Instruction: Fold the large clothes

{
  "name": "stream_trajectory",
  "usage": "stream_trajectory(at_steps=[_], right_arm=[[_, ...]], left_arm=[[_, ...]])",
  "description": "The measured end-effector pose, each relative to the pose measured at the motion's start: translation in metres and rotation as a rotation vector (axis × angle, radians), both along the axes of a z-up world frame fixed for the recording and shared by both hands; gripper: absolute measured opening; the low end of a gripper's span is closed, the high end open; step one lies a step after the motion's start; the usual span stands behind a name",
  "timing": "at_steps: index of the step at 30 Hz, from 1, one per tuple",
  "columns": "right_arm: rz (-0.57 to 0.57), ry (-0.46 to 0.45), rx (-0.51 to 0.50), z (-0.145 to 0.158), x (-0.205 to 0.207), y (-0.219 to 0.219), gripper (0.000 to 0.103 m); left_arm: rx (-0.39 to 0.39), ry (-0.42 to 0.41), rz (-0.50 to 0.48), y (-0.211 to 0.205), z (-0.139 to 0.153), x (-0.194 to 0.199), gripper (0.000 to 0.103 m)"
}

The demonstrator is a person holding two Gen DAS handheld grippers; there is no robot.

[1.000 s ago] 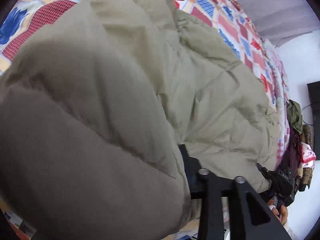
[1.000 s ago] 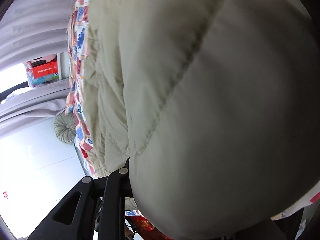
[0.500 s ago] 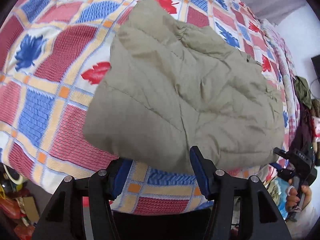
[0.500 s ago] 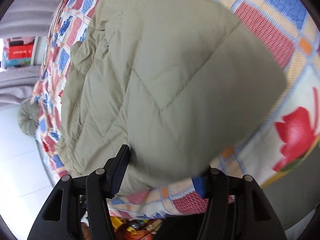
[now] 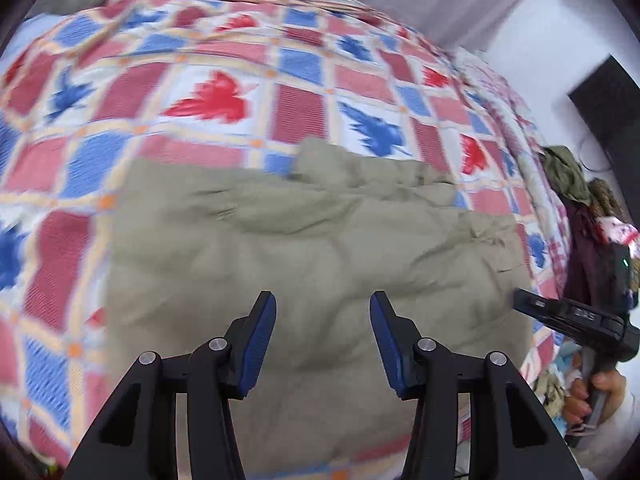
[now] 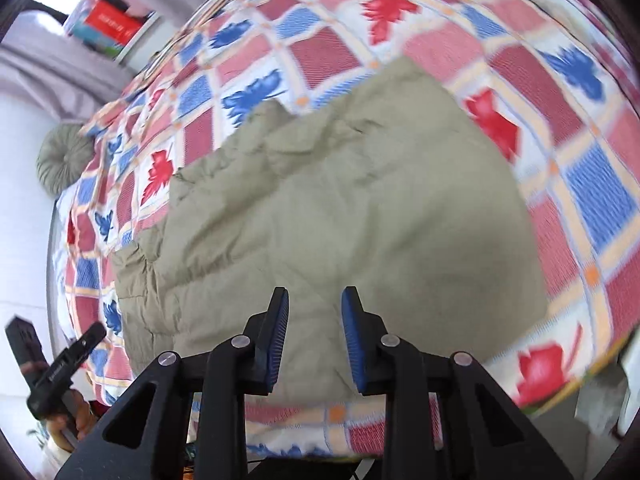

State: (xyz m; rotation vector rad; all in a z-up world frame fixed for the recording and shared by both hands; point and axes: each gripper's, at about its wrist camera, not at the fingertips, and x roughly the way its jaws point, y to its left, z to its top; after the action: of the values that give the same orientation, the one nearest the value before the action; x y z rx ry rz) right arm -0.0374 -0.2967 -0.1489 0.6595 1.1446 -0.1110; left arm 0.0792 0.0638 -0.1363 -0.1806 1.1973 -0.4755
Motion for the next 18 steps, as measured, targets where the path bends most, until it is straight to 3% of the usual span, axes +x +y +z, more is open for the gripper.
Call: stream_trajectory(at_steps=[3, 5, 8, 10, 14, 18], right_arm=[[0.093, -0.046, 0.019, -0.012, 0.043, 0.019, 0.029], [0.15, -0.067, 0.021, -0.02, 0.065, 0.035, 0.028], [0.23, -0.072, 0.006, -0.044, 0.107, 0.057, 0.028], [0.248, -0.026, -0.002, -0.071, 0.124, 0.065, 0.028], [0.224, 0.031, 0.03, -0.112, 0.134, 0.064, 0.012], [0.228, 0.046, 0.058, -0.104, 0.135, 0.051, 0.009]], left_arm=[[-0.01, -0.022, -0.049, -0.052, -0.021, 0.025, 0.051], [0.045, -0.033, -0.057, -0.076, -0.043, 0.039, 0.051], [0.101, 0.02, -0.023, -0.088, -0.088, 0.058, 0.051], [0.126, 0.033, -0.021, -0.089, -0.109, 0.064, 0.051], [0.155, 0.024, -0.058, -0.095, -0.114, 0.069, 0.051], [0.153, -0.004, 0.002, -0.07, -0.097, 0.078, 0.051]])
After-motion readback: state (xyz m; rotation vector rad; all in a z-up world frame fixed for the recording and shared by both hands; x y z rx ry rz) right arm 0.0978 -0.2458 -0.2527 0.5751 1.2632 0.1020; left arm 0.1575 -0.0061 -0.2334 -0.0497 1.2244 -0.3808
